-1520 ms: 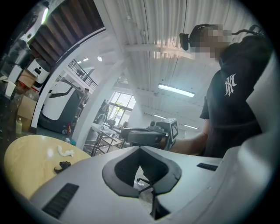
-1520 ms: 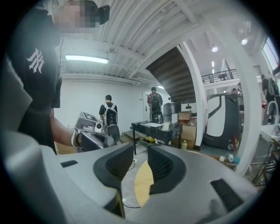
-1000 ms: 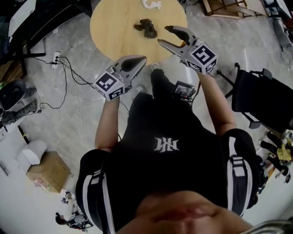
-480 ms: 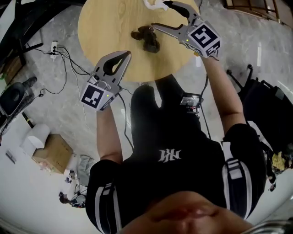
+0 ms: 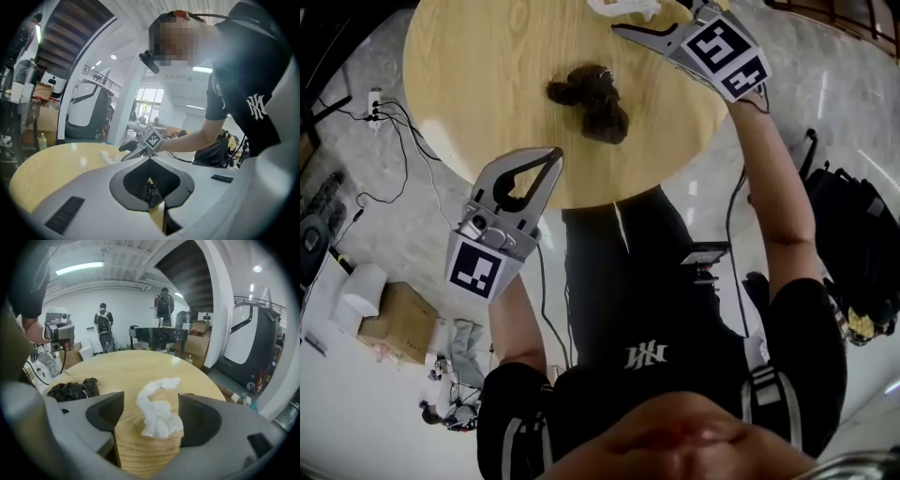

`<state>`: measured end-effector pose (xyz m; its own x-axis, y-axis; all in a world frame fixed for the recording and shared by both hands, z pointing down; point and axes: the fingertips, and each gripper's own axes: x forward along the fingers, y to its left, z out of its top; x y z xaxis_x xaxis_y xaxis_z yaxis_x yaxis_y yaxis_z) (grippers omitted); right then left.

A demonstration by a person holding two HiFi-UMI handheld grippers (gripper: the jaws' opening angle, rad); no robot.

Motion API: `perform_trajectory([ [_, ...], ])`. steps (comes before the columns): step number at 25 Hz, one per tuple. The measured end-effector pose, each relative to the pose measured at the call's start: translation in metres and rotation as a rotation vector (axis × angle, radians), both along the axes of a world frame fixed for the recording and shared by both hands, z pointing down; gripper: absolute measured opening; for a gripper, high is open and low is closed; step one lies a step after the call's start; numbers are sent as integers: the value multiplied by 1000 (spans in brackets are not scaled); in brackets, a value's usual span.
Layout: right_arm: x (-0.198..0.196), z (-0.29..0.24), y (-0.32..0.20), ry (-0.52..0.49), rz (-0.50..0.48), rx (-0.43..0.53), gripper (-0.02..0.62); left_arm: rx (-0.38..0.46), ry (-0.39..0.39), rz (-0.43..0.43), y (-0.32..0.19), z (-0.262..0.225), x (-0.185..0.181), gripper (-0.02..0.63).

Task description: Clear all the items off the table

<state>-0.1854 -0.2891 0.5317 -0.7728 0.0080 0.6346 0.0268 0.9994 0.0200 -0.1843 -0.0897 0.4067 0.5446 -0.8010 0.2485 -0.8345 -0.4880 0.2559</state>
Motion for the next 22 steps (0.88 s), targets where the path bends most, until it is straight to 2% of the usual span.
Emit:
perform_trajectory([
  [2, -3, 9, -4, 24, 0, 6, 368, -6, 9, 13, 0, 7, 3, 12],
  [5, -8, 18, -5, 52, -6, 27, 286, -12, 17, 25, -4, 15, 1, 12],
  [6, -8, 20, -5, 63, -9, 38, 282, -13, 20, 26, -5, 17, 2, 12],
  [13, -2, 19, -6, 79, -2, 89, 69, -11, 40, 36, -14, 20, 2, 12],
  [22, 1, -23, 11, 20, 38, 80, 37, 2, 44, 54, -12, 11, -7, 12],
])
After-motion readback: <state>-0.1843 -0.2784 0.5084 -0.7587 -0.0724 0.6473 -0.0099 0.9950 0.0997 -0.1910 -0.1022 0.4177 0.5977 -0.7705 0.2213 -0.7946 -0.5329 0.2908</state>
